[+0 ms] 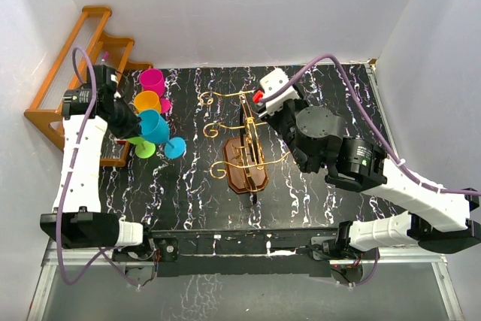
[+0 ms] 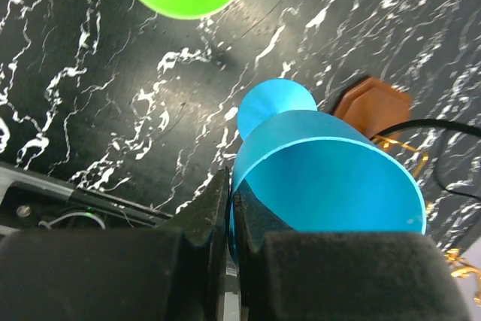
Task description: Take the wine glass off the wine glass rack
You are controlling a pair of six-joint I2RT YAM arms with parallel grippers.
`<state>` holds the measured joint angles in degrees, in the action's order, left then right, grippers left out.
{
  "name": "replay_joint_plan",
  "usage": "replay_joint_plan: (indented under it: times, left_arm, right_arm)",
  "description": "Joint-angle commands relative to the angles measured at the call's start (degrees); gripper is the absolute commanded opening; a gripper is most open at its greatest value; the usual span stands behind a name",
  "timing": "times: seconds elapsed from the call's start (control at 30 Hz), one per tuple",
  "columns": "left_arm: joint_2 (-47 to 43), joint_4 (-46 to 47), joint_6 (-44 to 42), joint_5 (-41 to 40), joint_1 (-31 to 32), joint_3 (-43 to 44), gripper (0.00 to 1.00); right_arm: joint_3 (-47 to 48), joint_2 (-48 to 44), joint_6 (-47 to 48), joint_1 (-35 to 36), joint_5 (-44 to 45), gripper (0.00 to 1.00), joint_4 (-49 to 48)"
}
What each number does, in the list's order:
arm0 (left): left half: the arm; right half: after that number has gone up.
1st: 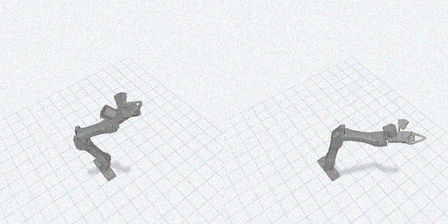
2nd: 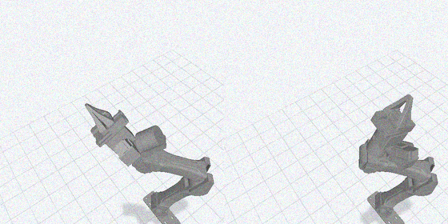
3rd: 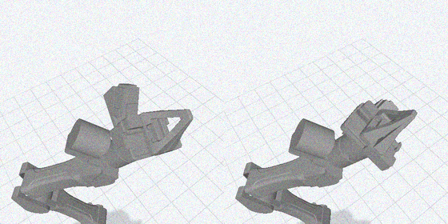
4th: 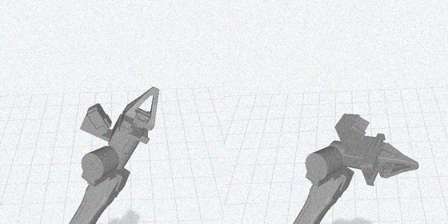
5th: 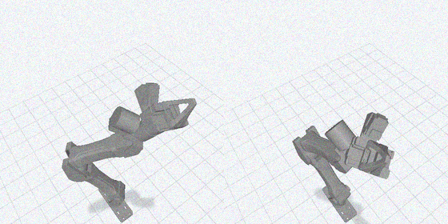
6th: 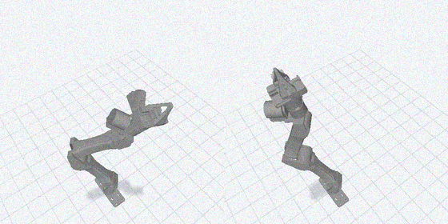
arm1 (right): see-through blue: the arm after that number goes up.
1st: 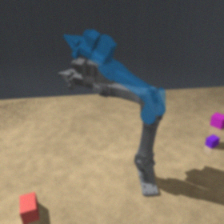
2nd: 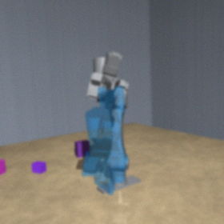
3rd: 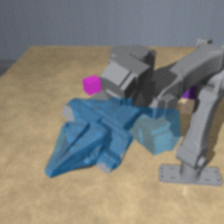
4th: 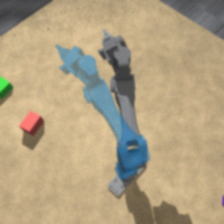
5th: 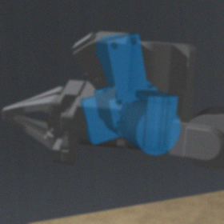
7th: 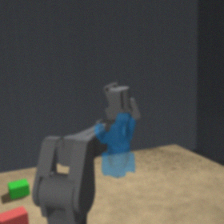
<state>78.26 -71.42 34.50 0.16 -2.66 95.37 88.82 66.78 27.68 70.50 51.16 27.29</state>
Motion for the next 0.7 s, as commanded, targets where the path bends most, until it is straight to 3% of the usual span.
replay_joint_plan:
  times: [0.0, 0.4, 0.67]
  left_arm:
    - [-3.86, 0.14, -1.26, -4.47, 1.01, -5.36, 0.0]
    - [-15.2, -0.48, 2.55, -22.86, 2.66, -23.38, 0.02]
    - [-16.18, 5.58, 8.7, -26.45, 2.66, -28.59, 0.05]
  right_arm:
    - [4.85, 0.13, -14.24, 0.3, 2.14, 0.37, 3.94]
    - [1.05, -3.76, -16.8, 0.31, 2.11, 0.36, 3.38]
    - [1.57, -3.94, -20.07, 0.24, 1.34, 0.36, 8.58]
